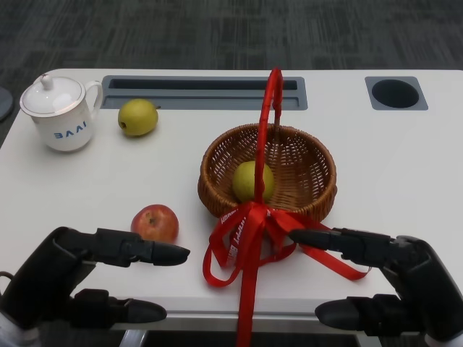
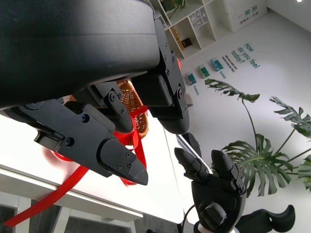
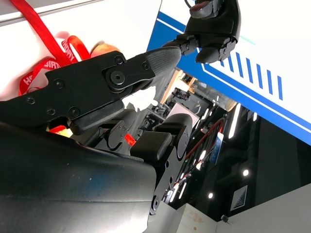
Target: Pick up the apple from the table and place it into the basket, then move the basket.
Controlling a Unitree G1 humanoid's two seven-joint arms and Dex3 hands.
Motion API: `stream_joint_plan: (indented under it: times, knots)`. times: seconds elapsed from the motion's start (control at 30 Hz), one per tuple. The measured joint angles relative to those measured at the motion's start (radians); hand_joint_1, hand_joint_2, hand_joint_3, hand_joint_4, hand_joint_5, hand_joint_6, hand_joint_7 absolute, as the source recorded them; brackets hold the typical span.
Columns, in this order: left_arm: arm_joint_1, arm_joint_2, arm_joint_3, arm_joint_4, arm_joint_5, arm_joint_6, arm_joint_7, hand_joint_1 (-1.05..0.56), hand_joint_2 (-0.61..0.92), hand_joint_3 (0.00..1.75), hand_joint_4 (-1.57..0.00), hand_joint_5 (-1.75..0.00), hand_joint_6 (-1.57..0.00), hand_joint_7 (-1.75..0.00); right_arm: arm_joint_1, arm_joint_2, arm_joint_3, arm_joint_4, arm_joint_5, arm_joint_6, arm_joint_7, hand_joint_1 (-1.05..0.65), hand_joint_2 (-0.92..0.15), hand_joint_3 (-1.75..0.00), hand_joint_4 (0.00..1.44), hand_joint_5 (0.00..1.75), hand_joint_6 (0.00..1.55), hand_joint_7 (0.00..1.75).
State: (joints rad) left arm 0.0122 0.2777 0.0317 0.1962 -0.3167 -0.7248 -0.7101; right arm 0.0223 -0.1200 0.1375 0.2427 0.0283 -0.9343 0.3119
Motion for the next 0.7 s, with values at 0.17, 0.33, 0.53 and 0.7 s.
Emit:
stream_joint_plan:
  times: [0.17,0.33,0.53,0.7]
  knots:
    - [0.000,0.000,0.000,-0.001,0.000,0.001,0.000,-0.23,0.74,0.00,-0.99,-0.01,-0.97,0.00,0.004,0.000,0.004,-0.005,0.001,0.006,0.004,-0.44,-0.87,0.00,0.80,0.00,0.76,0.00]
    - [0.000,0.000,0.001,-0.005,0.000,0.006,0.000,-0.23,0.74,0.00,-0.98,0.00,-0.97,0.00,0.009,0.000,0.004,-0.009,-0.003,0.017,0.003,-0.45,-0.87,0.00,0.80,0.00,0.76,0.00]
    - [0.000,0.001,0.001,-0.013,-0.001,0.019,0.000,-0.24,0.74,0.00,-0.97,0.00,-0.95,0.00,0.007,-0.001,-0.004,-0.003,-0.007,0.015,0.003,-0.45,-0.86,0.00,0.80,0.00,0.76,0.00]
    - [0.000,-0.002,0.008,-0.012,0.003,-0.010,0.002,-0.38,0.73,0.00,-0.79,0.00,-0.76,0.00,0.007,-0.001,-0.002,-0.004,-0.003,0.016,0.004,-0.44,-0.86,0.00,0.80,0.00,0.76,0.00]
